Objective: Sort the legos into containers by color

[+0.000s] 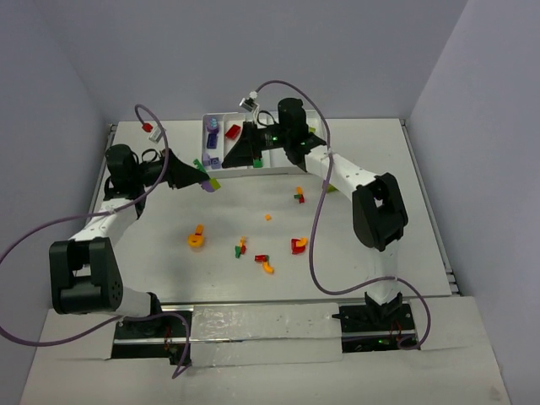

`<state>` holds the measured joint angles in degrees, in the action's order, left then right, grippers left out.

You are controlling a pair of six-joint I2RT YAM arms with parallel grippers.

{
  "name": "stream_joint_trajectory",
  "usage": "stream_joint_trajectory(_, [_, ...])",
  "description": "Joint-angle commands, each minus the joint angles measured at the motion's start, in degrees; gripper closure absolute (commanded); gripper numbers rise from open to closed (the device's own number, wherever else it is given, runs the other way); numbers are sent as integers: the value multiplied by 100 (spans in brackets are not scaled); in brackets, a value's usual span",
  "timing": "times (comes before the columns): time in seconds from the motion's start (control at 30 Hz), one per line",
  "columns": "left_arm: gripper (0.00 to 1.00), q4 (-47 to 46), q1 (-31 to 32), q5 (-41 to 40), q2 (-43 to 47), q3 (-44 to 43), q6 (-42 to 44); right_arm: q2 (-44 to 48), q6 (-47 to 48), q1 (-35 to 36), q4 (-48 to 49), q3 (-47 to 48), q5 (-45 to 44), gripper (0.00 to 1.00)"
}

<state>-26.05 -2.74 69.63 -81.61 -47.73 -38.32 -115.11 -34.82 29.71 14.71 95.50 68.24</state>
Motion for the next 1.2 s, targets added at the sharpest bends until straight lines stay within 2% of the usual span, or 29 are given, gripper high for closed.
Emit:
stream_joint_trajectory(0.0, [100,-682,96,191,182,-8,-410,47,461,136,-508,127,164,3])
stream_joint_trajectory(0.37, [100,-1141,223,255,84,-87,-817,-115,1373,388,-1673,316,181,5])
stream_joint_trajectory(0.57, [100,-1314,399,259,37,-81,-1004,-161,1218,403,-1495,291,268,12])
stream_joint_trajectory(0.7, [100,-1539,431,245,6,-71,-1164,-152,941,404,-1016,192,388,19])
stream_joint_trajectory(0.77, [100,-1570,448,251,-12,-78,-1211,-143,736,412,-696,114,468,27])
stream_joint_trajectory(0.87, [100,-1559,449,235,-29,-78,-1185,-81,557,412,-408,-16,490,48])
stream_joint_trajectory(1.0, [100,-1243,449,210,-17,-111,-958,-17,798,387,-650,-36,514,72])
stream_joint_trajectory(1.1, [100,-807,441,200,3,-150,-608,37,1081,317,-932,-11,494,98])
stream_joint_trajectory(1.17, [100,-483,430,199,4,-195,-277,108,1181,146,-1118,-18,471,100])
